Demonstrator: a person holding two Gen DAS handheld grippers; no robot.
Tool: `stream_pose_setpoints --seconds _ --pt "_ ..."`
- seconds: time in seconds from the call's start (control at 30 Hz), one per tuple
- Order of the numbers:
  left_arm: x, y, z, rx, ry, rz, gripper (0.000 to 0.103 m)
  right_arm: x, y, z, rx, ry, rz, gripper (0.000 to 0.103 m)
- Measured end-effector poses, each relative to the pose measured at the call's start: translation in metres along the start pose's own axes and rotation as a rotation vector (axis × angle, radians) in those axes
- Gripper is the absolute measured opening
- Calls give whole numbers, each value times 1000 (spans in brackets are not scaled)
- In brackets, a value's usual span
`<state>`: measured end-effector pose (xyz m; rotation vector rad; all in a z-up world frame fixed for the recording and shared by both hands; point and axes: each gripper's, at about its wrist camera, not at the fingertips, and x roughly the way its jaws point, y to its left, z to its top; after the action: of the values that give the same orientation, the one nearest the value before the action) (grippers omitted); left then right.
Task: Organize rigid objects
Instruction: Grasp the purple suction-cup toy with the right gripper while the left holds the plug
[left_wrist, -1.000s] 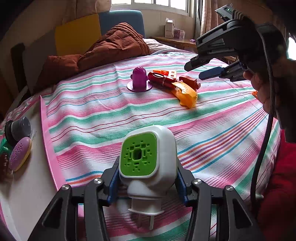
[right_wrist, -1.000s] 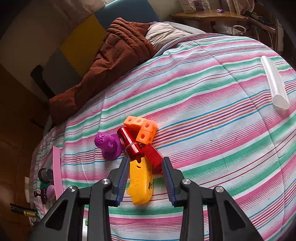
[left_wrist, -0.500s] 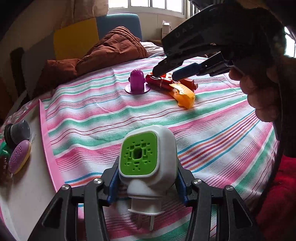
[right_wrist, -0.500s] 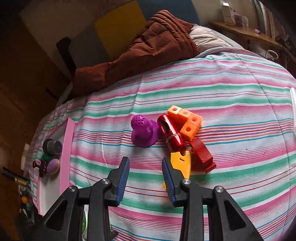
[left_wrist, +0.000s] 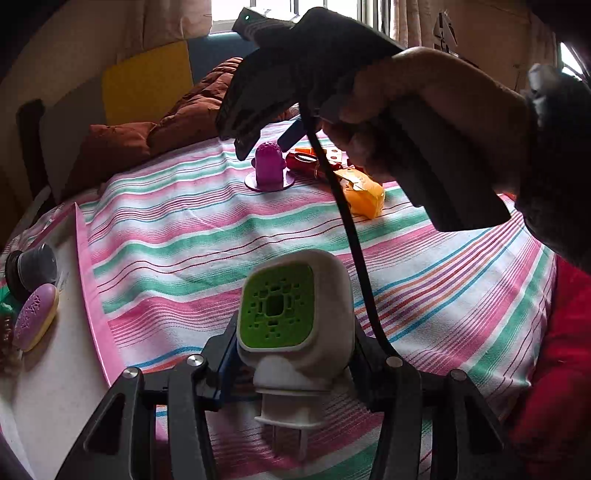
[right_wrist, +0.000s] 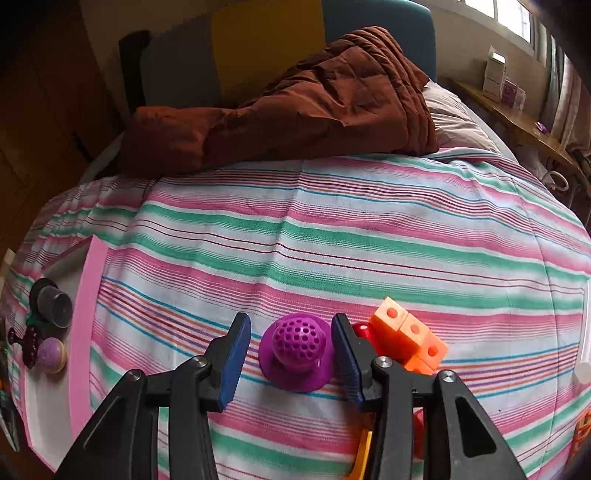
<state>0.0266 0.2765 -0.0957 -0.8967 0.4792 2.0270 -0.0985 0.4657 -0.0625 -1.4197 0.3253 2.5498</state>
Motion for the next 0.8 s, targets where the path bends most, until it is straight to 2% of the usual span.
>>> stream_pose_setpoints --seconds 0.07,0.1,0.17,0.3,0.47,0.63,0.8 --pt "1 0 0 1 -1 0 52 11 4 0 -24 33 6 43" --pt "1 0 1 1 -2 0 52 15 7 -1 -48 47 13 31" --pt "1 1 1 0 -2 -1 52 16 13 -8 -92 45 -4 31" --pt "2 1 2 0 -3 -1 52 -2 20 -26 -134 58 50 31" --pt "2 0 3 -4 -2 -2 52 -30 18 -60 -116 126 138 31" --pt "3 1 6 -21 8 -5 52 -38 14 -92 -106 124 103 32" --pt "3 5 8 -40 24 -8 52 -38 13 -95 -104 100 99 32"
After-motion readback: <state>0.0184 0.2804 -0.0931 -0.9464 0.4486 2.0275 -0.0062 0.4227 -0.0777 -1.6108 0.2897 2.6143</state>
